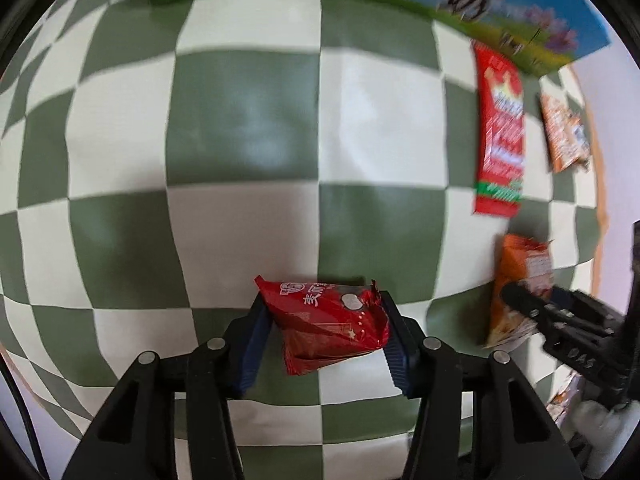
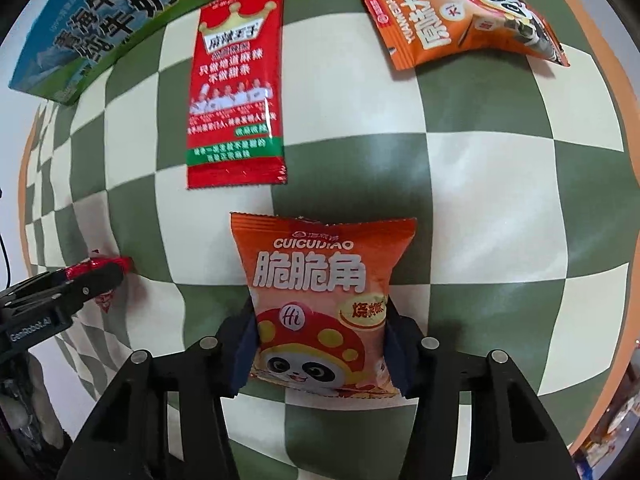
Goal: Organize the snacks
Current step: 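Carry both packets into the box and open both tools to release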
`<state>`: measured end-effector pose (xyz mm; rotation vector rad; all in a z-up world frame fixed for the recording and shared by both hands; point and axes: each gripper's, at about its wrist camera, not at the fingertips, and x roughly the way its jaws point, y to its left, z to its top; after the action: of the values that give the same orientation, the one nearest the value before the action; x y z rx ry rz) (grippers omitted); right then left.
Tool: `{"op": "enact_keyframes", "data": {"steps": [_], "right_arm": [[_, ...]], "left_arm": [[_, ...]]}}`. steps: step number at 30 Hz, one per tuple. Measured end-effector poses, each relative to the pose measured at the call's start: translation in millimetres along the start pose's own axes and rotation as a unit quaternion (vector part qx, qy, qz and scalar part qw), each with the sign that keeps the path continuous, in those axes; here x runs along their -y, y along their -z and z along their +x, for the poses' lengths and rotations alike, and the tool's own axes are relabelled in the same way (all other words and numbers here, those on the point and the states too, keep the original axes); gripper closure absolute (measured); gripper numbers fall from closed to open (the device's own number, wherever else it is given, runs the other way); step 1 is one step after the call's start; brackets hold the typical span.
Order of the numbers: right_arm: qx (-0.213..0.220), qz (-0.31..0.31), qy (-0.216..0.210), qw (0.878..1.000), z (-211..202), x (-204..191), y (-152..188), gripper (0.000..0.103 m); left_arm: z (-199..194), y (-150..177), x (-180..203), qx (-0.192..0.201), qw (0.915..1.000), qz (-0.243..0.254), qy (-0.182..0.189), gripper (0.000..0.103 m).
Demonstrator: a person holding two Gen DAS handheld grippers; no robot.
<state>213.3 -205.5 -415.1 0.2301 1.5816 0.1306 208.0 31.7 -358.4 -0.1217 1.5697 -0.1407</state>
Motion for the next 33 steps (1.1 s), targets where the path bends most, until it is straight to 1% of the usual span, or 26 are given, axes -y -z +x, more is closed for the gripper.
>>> {"op": "enact_keyframes", "data": {"steps": [4, 6, 7, 8, 9, 10, 11, 12, 14, 16, 18, 20, 21, 22, 24, 25, 26, 27, 28, 29, 30, 31, 32, 33], "right_arm": [[0.019, -0.005, -0.027, 0.999, -21.7, -5.1, -7.0, 0.048], [0.043, -0.019, -0.034, 0.998, -43.0, -12.2, -14.7, 0.048], [0.055, -0.024, -0.039, 0.997, -55.0, -15.4, -19.4, 0.048], [0.066, -0.025, -0.044, 0.997, -66.0, -19.0, -22.4, 0.048], [0.079, -0.029, -0.052, 0.995, -81.7, -23.4, -29.7, 0.048], [0.093, -0.034, -0.058, 0.993, -97.9, -27.9, -38.0, 0.048], [0.106, -0.037, -0.063, 0.992, -111.2, -31.9, -43.5, 0.048], [0.123, -0.041, -0.07, 0.989, -129.4, -37.9, -52.3, 0.048], [0.15, -0.049, -0.08, 0.984, -156.2, -45.2, -64.4, 0.048], [0.173, -0.057, -0.087, 0.979, -183.0, -54.8, -89.8, 0.048], [0.194, -0.067, -0.08, 0.975, -201.1, -67.5, -113.6, 0.048], [0.205, -0.073, -0.069, 0.974, -201.2, -81.2, -137.0, 0.048], [0.209, -0.076, -0.06, 0.973, -202.2, -83.8, -151.1, 0.048], [0.208, -0.077, -0.054, 0.974, -201.3, -86.4, -163.8, 0.048], [0.204, -0.077, -0.045, 0.975, -198.9, -93.3, -185.6, 0.048], [0.202, -0.075, -0.041, 0.976, -195.7, -94.2, -195.0, 0.048], [0.199, -0.075, -0.038, 0.976, -191.2, -94.9, -199.5, 0.048], [0.195, -0.075, -0.032, 0.977, -187.8, -94.7, -208.4, 0.048], [0.192, -0.074, -0.028, 0.978, -182.5, -94.1, -213.3, 0.048], [0.185, -0.075, -0.024, 0.98, -176.0, -95.8, -220.2, 0.048], [0.175, -0.068, -0.022, 0.982, -167.9, -93.4, -227.9, 0.047], [0.165, -0.057, -0.02, 0.984, -161.1, -91.0, -234.4, 0.042], [0.153, -0.05, -0.015, 0.987, -151.0, -88.0, -239.6, 0.019], [0.144, -0.046, -0.001, 0.988, -144.8, -86.5, -243.6, 0.005]], "left_arm": [[-36.4, -11.5, 9.2, 0.029, 0.9994, 0.006, 0.019, 0.054], [-64.1, -17.3, 21.0, 0.056, 0.9979, 0.013, 0.031, 0.054], [-75.5, -25.0, 15.7, 0.062, 0.9973, 0.015, 0.036, 0.054], [-92.3, -30.5, 23.6, 0.077, 0.9958, 0.02, 0.045, 0.054], [-103.7, -33.4, 13.6, 0.085, 0.9948, 0.023, 0.05, 0.054], [-120.2, -39.8, 20.2, 0.1, 0.9931, 0.028, 0.054, 0.054], [-134.8, -55.3, 8.6, 0.108, 0.9921, 0.032, 0.056, 0.054], [-146.5, -56.4, -1.6, 0.116, 0.9908, 0.037, 0.059, 0.054], [-168.0, -74.7, 0.3, 0.138, 0.9881, 0.042, 0.054, 0.054], [-180.8, -97.6, 1.9, 0.155, 0.9864, 0.045, 0.035, 0.054], [-185.2, -118.4, 1.2, 0.161, 0.9857, 0.049, 0.011, 0.054], [-180.2, -144.1, 5.1, 0.161, 0.9851, 0.055, -0.026, 0.054], [-177.3, -151.9, 3.9, 0.159, 0.985, 0.056, -0.038, 0.054], [-172.1, -165.5, -0.2, 0.152, 0.9851, 0.055, -0.058, 0.054], [-163.2, -176.4, -8.3, 0.144, 0.985, 0.052, -0.079, 0.054], [-157.8, -186.6, -12.1, 0.141, 0.9829, 0.052, -0.106, 0.054], [-153.6, -193.6, -14.2, 0.14, 0.9808, 0.054, -0.124, 0.053], [-149.6, -198.2, -16.6, 0.139, 0.9799, 0.053, -0.133, 0.052], [-141.8, -207.3, -21.9, 0.127, 0.9805, 0.049, -0.142, 0.052], [-133.6, -212.7, -26.1, 0.112, 0.9825, 0.043, -0.142, 0.052], [-130.5, -215.9, -29.0, 0.103, 0.9837, 0.037, -0.142, 0.052], [-124.2, -221.1, -34.8, 0.095, 0.9859, 0.025, -0.135, 0.05], [-121.3, -222.1, -38.5, 0.094, 0.9873, 0.017, -0.126, 0.044], [-119.6, -223.9, -41.0, 0.094, 0.9884, 0.012, -0.119, 0.041]]}}
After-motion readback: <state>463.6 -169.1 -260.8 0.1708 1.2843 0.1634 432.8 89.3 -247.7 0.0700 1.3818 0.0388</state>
